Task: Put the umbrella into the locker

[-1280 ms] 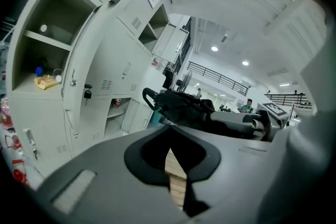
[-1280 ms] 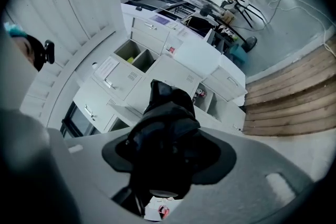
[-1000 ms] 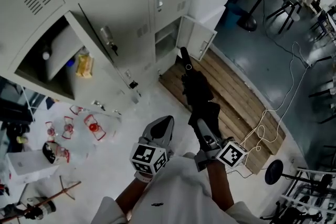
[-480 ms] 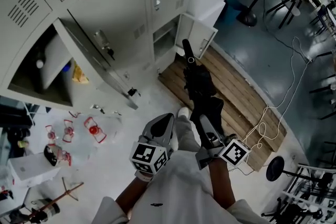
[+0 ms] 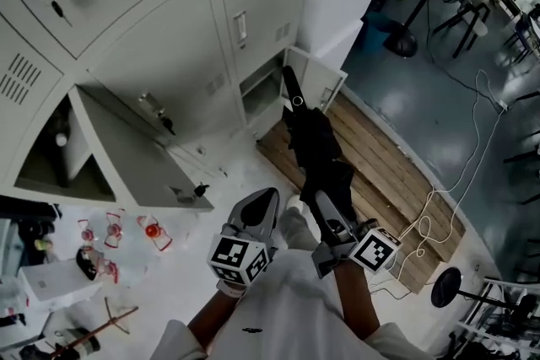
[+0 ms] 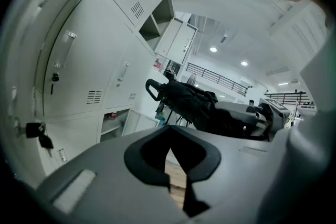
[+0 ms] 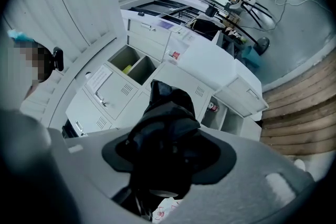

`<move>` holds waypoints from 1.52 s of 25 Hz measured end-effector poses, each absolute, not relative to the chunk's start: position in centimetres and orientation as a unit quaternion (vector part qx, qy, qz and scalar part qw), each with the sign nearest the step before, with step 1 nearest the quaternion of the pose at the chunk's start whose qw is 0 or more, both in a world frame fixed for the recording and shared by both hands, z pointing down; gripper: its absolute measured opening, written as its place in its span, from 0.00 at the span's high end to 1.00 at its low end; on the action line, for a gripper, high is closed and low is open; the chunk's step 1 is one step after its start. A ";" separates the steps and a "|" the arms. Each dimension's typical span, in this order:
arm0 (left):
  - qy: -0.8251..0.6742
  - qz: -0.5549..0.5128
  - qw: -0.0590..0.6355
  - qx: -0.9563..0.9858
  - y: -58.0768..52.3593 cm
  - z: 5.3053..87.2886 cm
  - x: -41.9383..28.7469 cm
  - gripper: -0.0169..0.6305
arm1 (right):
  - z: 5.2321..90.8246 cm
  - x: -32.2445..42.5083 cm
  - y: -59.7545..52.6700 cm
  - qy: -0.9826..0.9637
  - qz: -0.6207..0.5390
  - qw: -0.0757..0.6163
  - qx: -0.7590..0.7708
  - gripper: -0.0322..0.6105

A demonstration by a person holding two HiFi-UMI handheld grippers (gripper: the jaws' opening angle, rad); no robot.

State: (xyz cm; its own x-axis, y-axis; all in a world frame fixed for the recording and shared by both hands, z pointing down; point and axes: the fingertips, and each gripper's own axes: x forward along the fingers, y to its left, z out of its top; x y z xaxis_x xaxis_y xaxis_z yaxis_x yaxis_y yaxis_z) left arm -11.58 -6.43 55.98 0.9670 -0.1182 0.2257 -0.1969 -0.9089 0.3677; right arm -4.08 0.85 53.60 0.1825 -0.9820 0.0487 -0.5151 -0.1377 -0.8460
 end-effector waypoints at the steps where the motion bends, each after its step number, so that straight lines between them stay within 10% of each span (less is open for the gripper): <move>1: -0.082 0.098 0.195 0.972 -6.8 55.7 -10.5 0.95 | 53.4 -3.2 0.5 0.553 -0.323 0.357 -0.680 0.56; 38: -0.188 0.078 0.095 0.974 -16.2 45.4 6.4 0.95 | 40.5 14.0 -9.1 0.662 -0.210 0.332 -0.638 0.56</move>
